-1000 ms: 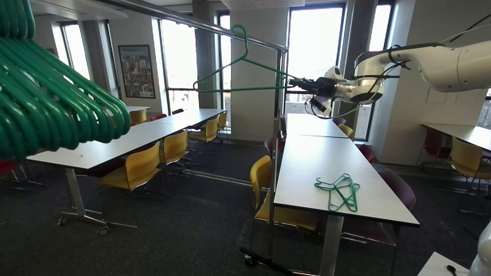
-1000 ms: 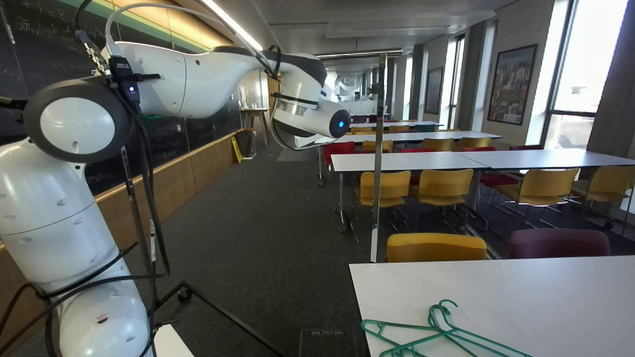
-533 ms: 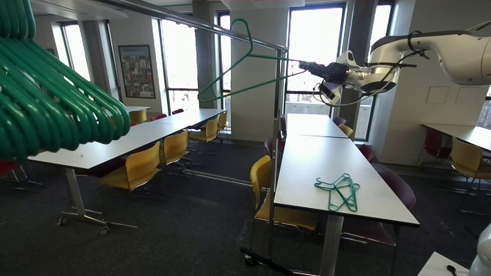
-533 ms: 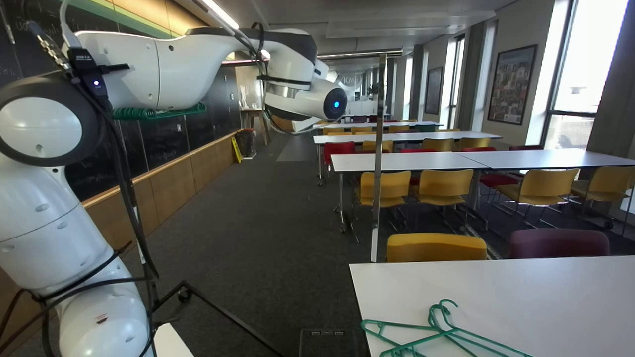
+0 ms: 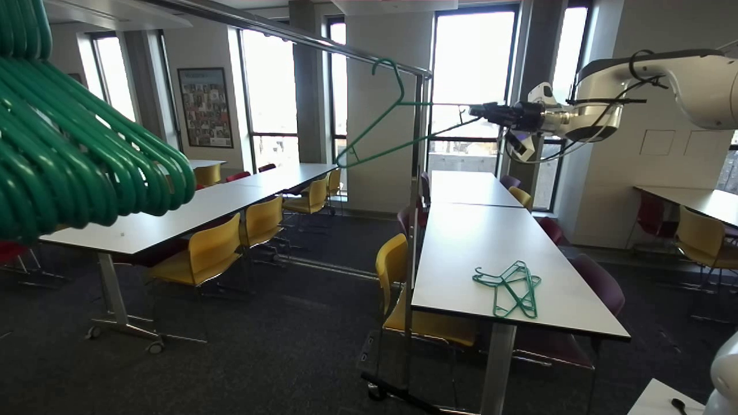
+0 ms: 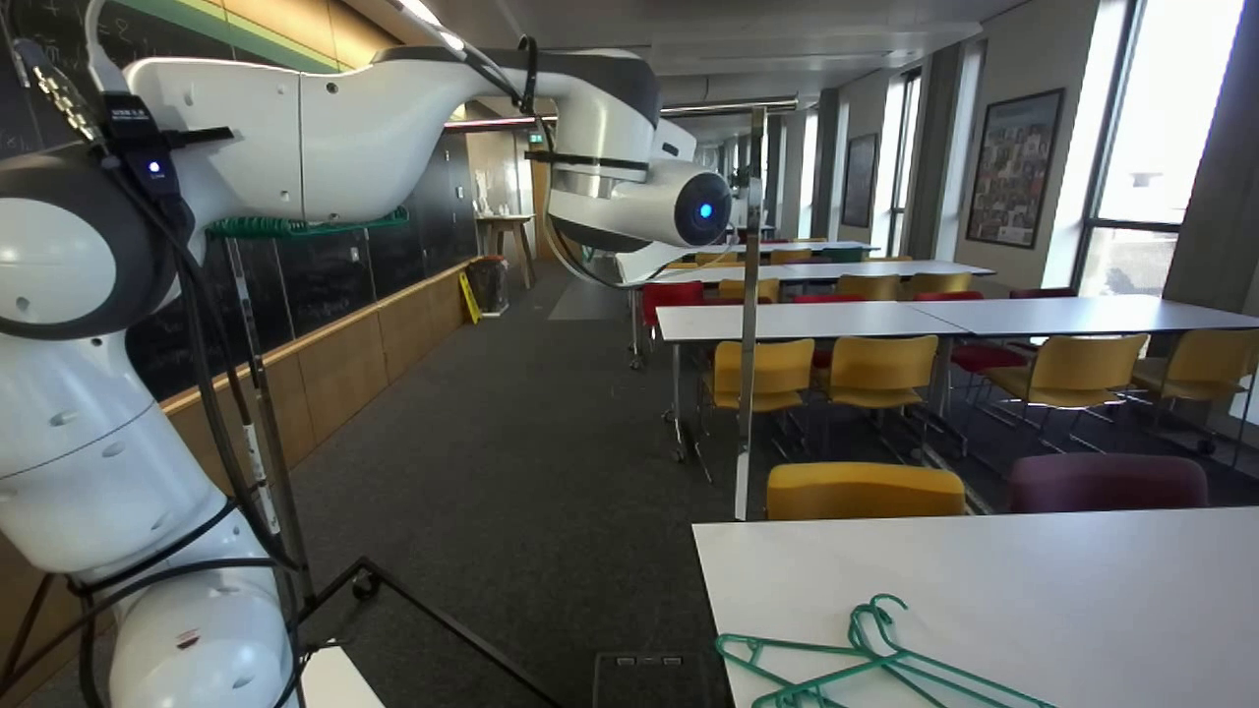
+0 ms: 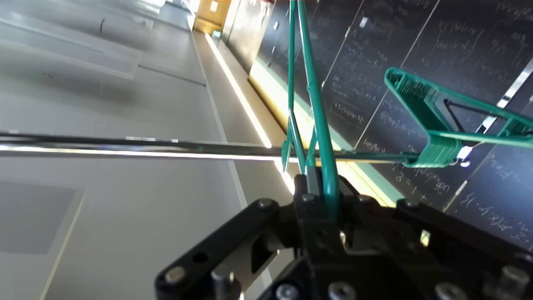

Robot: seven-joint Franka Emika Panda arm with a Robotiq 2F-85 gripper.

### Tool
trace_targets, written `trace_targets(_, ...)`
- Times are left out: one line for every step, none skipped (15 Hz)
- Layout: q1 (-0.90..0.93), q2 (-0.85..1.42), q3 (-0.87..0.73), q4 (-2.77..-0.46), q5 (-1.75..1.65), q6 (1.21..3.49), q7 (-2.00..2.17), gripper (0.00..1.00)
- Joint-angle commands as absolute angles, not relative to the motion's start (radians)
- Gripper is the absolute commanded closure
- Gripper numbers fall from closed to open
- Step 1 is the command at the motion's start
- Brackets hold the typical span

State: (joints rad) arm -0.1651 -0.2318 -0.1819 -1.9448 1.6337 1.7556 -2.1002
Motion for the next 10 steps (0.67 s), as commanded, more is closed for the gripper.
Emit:
trace_targets(-0.211,-0.243,-0.205,-1.972,1.416,1.708,-2.041,0.98)
trace_targets(-0.221,-0.240,-0.213,-1.977,1.344,1.701,-2.030,0.98)
trace_targets(-0.228,-0.234,-0.223,-1.975,1.270,1.687,-2.010,0.98)
trace_targets(-0.237,-0.227,-0.235,-1.972,1.199,1.666,-1.987,0.98)
trace_targets(-0.244,-0.221,-0.245,-1.967,1.130,1.646,-1.965,0.98)
trace_targets(-0.251,-0.217,-0.259,-1.960,1.063,1.616,-1.936,0.98)
trace_targets(-0.257,-0.212,-0.270,-1.951,0.996,1.592,-1.911,0.98)
trace_targets(-0.263,-0.208,-0.281,-1.941,0.934,1.564,-1.882,0.98)
trace_targets(-0.267,-0.202,-0.290,-1.931,0.872,1.546,-1.859,0.98)
trace_targets(-0.270,-0.197,-0.298,-1.920,0.813,1.527,-1.834,0.98)
